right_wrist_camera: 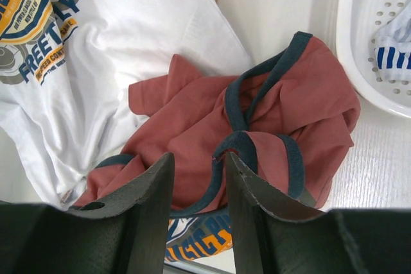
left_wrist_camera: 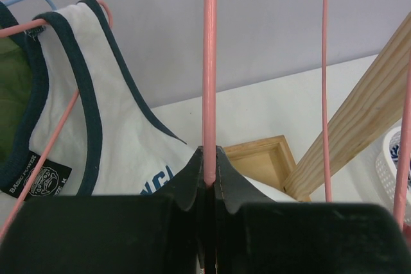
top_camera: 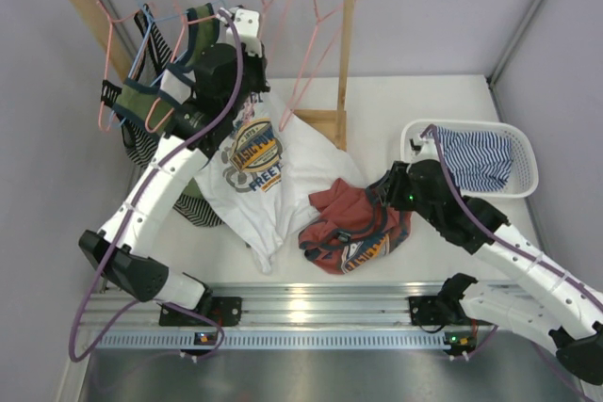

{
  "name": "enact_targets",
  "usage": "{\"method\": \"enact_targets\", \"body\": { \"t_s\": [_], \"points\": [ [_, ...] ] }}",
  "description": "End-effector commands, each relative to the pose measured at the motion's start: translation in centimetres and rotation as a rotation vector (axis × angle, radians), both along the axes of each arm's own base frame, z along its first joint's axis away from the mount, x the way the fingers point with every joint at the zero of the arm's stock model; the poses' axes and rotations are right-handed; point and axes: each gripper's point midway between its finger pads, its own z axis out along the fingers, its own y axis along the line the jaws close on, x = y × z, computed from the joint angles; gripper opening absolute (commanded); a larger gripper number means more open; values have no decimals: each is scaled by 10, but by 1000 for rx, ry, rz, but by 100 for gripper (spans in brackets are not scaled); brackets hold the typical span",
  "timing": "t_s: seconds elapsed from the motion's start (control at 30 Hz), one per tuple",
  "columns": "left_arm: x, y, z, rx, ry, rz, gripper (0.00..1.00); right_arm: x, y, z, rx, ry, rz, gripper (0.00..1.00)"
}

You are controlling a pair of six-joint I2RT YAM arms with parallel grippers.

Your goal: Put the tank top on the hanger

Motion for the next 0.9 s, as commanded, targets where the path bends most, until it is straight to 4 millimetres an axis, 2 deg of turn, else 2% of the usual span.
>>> {"method": "enact_targets", "body": {
  "t_s": [0.0,0.23,0.53,0.57,0.6,0.67,0.73,0.77,0.83,0.87],
  "points": [
    [-13,8,64,-78,-171,12,0,2,1,23,23,-59,0,38],
    [-25,17,70,-71,-211,16,0,2,0,22,17,-60,2,38],
    [-48,25,56,-47,-178,-7,0,3,3,22,14,-60,13,38],
    [-51,26,47,-39,-157,-9,0,3,2,23,12,-61,13,38],
    [-59,29,51,-52,-163,-18,0,4,2,24,9,-64,14,38],
    [-66,30,36,-40,-121,-29,0,4,3,26,6,-68,19,38],
    [-79,34,33,-62,-105,-34,0,5,2,26,-9,-69,26,38],
    [-82,34,22,-69,-76,-36,0,4,2,27,-10,-69,27,38],
    [-97,40,14,-70,-52,-32,0,5,1,28,-18,-72,28,38],
    [-101,42,0,-57,-22,-25,0,5,2,29,-20,-72,29,38]
  ]
}}
